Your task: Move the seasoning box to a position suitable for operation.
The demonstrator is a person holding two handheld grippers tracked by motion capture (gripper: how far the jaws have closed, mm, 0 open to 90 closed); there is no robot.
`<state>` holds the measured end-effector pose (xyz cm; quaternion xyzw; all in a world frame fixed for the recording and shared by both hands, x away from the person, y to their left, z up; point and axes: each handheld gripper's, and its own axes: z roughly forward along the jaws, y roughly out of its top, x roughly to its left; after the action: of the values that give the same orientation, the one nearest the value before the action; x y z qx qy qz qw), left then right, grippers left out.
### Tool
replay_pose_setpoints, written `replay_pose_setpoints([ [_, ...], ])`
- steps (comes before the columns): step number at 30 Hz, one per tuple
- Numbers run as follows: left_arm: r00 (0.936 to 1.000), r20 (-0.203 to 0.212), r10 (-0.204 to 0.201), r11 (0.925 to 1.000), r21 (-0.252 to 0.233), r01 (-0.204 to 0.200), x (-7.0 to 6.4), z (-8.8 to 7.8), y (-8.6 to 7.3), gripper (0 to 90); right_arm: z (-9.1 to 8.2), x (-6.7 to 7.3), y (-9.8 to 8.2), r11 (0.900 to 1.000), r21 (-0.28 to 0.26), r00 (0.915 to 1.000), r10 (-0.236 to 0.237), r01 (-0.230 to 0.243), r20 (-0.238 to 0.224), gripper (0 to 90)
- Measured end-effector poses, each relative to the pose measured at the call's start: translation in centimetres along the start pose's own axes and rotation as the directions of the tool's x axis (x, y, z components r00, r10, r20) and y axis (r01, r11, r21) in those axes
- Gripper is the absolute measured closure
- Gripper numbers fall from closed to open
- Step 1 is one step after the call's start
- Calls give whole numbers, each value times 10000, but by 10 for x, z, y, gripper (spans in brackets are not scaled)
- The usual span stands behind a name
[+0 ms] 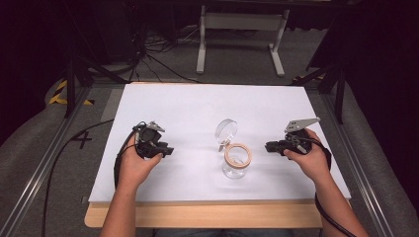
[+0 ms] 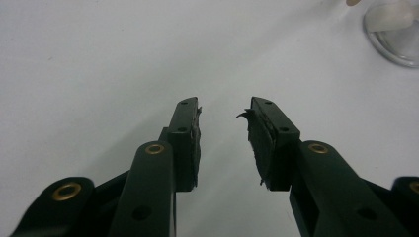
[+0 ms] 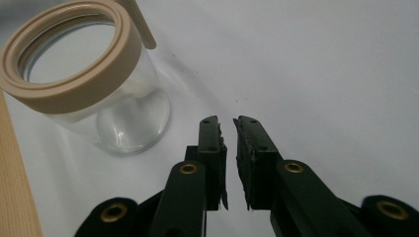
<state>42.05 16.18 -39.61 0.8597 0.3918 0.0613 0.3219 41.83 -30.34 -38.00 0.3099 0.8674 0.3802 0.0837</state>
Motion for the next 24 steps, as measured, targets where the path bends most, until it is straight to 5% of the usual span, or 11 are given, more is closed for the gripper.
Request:
replay_pose_setpoints([
  [9, 9989, 145, 453, 9988, -184, -450, -12, -9, 7, 650, -1, 2, 1, 9999, -72, 9999, -85, 84, -84, 821],
  [24, 9983, 339, 466, 9985, -302, -456, -18, -19, 9, 647, 5, 8, 4, 9998, 7, 9991, -194, 195, -377, 872],
])
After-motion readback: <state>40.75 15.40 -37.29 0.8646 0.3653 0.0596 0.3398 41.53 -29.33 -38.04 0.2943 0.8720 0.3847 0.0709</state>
